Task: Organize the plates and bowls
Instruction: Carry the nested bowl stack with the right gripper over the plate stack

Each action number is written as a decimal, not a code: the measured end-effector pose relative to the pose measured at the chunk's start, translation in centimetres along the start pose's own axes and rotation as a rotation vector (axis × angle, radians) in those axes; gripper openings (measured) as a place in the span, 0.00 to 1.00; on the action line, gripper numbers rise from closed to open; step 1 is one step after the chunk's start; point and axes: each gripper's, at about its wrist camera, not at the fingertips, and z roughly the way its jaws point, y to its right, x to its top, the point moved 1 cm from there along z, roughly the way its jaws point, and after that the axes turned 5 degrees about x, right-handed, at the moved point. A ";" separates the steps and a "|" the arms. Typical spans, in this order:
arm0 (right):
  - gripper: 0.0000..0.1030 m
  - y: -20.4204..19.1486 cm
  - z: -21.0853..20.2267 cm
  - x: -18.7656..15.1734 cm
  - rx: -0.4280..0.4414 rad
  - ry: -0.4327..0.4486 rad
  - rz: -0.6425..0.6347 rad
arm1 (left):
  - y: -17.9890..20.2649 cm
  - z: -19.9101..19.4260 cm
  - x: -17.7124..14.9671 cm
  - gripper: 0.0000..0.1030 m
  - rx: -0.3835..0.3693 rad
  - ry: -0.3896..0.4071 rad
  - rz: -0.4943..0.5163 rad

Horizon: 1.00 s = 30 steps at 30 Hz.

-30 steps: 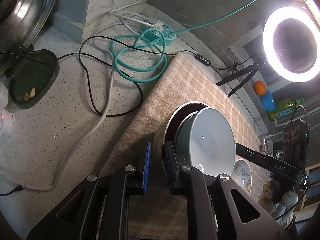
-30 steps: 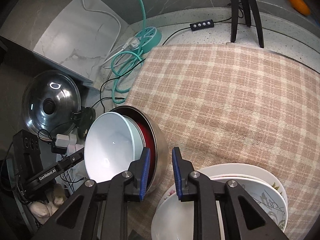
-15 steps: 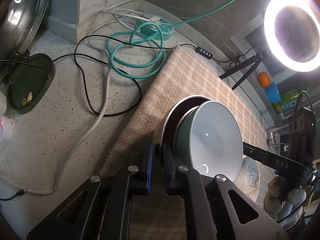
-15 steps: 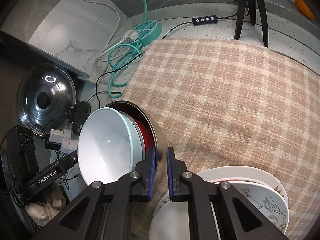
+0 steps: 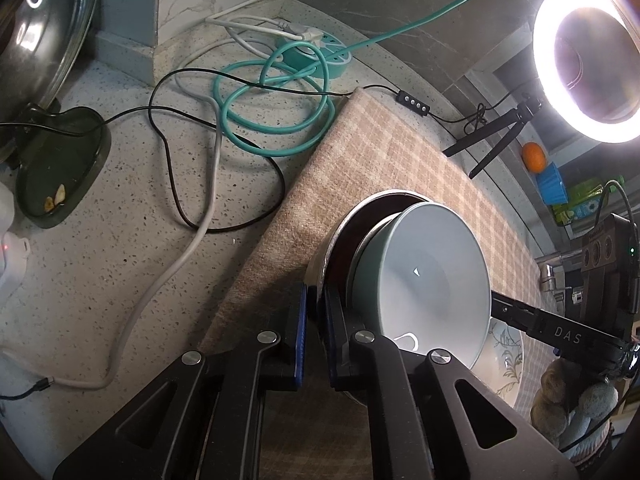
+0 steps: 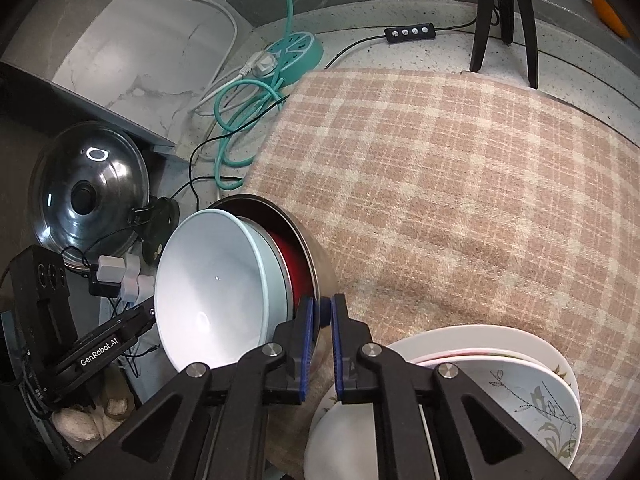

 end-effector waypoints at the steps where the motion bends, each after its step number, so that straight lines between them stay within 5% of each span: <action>1: 0.08 0.0 0.0 0.0 0.000 -0.001 0.004 | 0.0 0.0 0.0 0.06 0.000 0.001 -0.001; 30: 0.08 -1.2 -4.5 -1.5 0.015 0.040 0.015 | 2.3 -4.0 -0.1 0.06 -0.024 0.064 0.046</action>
